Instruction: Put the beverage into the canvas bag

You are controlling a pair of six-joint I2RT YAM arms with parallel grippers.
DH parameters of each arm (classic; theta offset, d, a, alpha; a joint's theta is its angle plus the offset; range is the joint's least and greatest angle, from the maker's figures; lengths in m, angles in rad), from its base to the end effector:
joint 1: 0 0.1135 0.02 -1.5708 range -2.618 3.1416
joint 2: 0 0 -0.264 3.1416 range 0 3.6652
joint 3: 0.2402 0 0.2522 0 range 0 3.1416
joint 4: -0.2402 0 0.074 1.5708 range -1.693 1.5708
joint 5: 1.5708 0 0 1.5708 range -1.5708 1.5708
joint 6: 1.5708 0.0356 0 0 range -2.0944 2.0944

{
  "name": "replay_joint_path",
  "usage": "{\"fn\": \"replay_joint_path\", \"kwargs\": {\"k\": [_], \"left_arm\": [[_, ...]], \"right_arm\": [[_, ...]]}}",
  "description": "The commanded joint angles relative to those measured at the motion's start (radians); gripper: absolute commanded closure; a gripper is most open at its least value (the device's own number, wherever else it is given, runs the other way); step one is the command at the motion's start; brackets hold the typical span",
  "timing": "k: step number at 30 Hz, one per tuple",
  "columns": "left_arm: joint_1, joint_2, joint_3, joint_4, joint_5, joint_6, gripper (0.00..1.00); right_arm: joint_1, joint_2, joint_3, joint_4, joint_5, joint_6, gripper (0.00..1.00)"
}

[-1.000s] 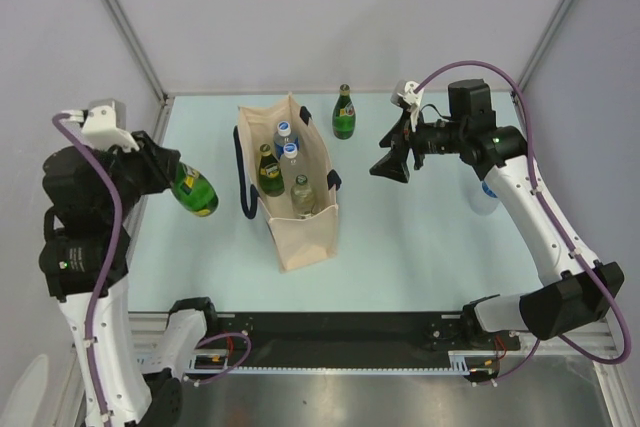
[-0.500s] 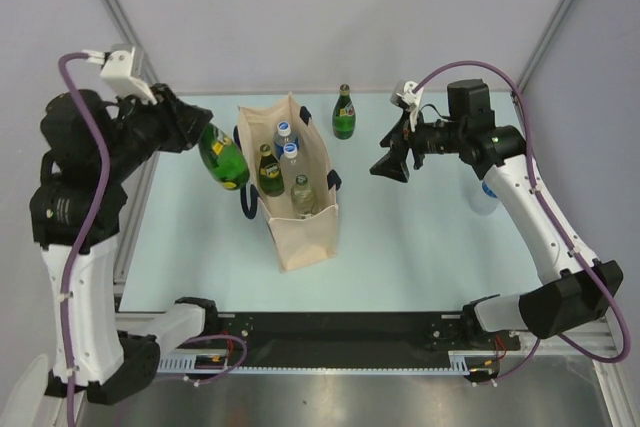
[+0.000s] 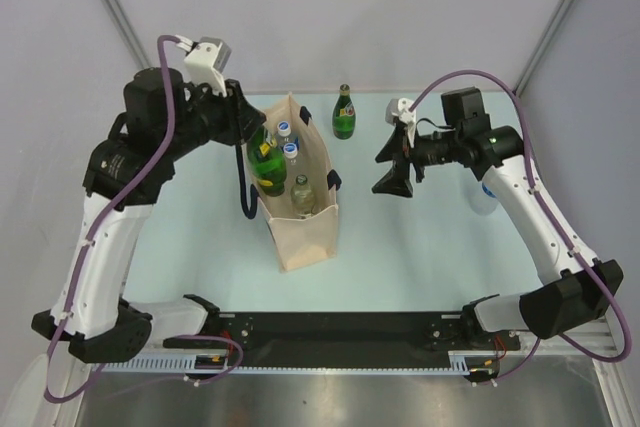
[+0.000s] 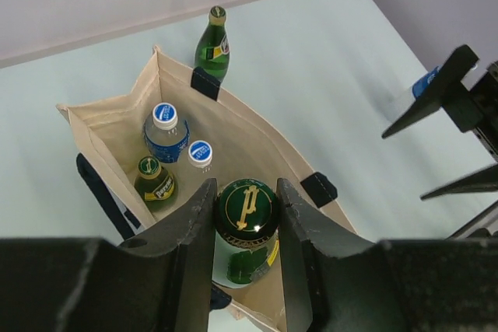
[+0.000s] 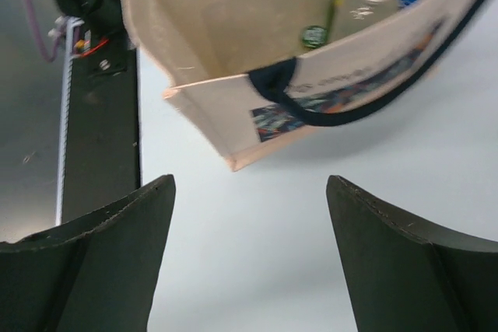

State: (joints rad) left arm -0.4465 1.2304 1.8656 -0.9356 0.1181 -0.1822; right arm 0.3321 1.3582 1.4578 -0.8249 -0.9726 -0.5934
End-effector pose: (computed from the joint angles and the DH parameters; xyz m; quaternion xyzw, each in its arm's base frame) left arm 0.1767 -0.0892 0.5236 0.1406 0.7919 -0.2283 0.5486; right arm 0.2480 0.1166 0.3932 -0.5315 0.6359 0.3753 0.4151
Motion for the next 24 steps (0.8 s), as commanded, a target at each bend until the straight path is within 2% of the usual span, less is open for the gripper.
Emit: {"fn": "replay_joint_path", "kwargs": {"k": [1,2,6,12,18,21,23,24], "left_arm": [[-0.032,-0.035,-0.061,0.234,-0.047,0.029,1.00],[-0.034,-0.035,-0.092,0.241,-0.051,0.030,1.00],[-0.034,-0.042,-0.170,0.297,-0.048,0.036,1.00],[-0.034,-0.054,-0.287,0.371,-0.064,0.041,1.00],[-0.034,-0.095,-0.427,0.425,-0.117,0.067,1.00],[-0.034,-0.109,-0.483,0.442,-0.149,0.075,1.00],[-0.034,-0.117,-0.519,0.458,-0.161,0.081,1.00],[-0.034,-0.123,-0.528,0.463,-0.166,0.082,1.00]], "right_arm": [[0.091,-0.018,0.061,-0.215,-0.115,-0.311,0.15],[0.114,-0.013,0.070,-0.283,-0.110,-0.413,0.14],[0.205,0.012,0.133,-0.353,-0.087,-0.532,0.13],[0.327,0.093,0.231,-0.318,-0.028,-0.500,0.13],[0.445,0.185,0.239,-0.176,0.112,-0.409,0.15],[0.487,0.222,0.230,-0.108,0.196,-0.350,0.19],[0.504,0.237,0.225,-0.083,0.227,-0.338,0.27],[0.521,0.243,0.219,-0.080,0.251,-0.342,0.37]]}}
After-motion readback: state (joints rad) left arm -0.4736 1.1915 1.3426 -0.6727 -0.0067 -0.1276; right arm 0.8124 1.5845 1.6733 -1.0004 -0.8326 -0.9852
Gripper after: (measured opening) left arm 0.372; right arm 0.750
